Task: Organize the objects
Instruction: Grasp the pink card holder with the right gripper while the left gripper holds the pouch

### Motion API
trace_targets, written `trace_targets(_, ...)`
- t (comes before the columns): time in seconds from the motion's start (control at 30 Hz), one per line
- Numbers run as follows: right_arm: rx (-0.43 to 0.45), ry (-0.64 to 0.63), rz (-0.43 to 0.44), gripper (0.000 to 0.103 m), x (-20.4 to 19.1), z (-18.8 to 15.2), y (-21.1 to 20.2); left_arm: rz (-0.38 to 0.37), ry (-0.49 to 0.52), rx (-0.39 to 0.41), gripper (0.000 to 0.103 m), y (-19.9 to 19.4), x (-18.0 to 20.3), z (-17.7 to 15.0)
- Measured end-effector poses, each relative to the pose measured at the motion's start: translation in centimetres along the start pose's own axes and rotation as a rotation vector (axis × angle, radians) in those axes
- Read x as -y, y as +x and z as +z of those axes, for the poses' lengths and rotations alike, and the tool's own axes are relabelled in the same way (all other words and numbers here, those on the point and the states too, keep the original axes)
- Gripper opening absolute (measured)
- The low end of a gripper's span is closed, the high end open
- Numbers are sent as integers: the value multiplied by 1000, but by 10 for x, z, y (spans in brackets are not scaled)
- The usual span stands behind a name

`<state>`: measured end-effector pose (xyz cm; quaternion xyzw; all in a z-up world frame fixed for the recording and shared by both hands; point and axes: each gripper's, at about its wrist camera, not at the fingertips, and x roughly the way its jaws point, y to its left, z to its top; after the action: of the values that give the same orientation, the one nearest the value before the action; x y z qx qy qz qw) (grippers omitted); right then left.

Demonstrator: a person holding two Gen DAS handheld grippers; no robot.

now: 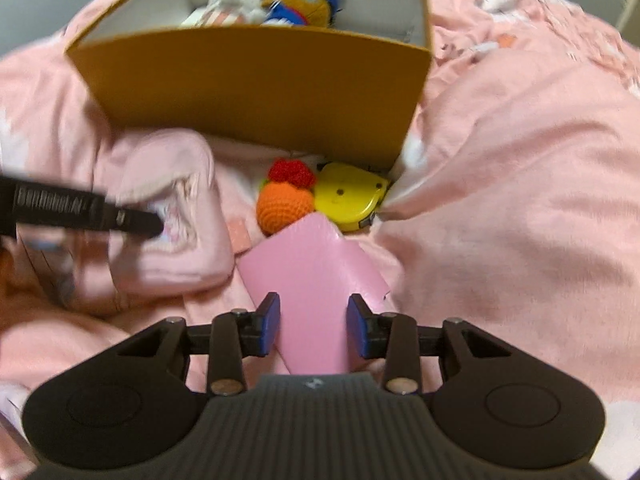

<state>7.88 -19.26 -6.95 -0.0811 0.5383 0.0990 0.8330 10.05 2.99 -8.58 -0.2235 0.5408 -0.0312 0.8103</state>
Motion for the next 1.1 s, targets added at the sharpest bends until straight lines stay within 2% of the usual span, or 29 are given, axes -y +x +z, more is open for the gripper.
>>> trace_targets(0.1, -1, -67, -20, 54, -12, -3, 5, -1, 4, 2, 46, 2, 0, 1)
trace_targets(0.17, 2, -116, -42, 59, -20, -4, 8, -1, 13, 9, 34, -1, -1, 0)
trace_targets(0.27, 4, -190, -85, 62, -33, -8, 12, -7, 55, 28, 24, -11, 2, -1)
trace_targets(0.47, 4, -301, -177, 64, -50, -12, 22, -7, 193, 23, 20, -37, 13, -5)
trace_targets(0.57, 14, -335, -210, 62, -55, -12, 26, 35, 235, 13, 20, -38, 14, -7)
trace_targets(0.63, 29, -332, -195, 56, -54, -12, 21, 51, 236, 6, 20, -34, 14, -9)
trace_targets(0.7, 48, -314, -177, 40, -52, -12, 11, 50, 241, 6, 20, -32, 14, -10)
trace_targets(0.77, 79, -290, -170, 30, -49, -12, 1, 47, 237, 6, 20, -31, 13, -10)
trace_targets(0.97, 173, -172, -164, 15, -34, -2, -33, 29, 218, 8, 20, -29, 8, -10)
trace_targets(1.1, 189, 10, 26, 13, -10, 9, -60, 22, 223, 13, 20, -30, 9, -9)
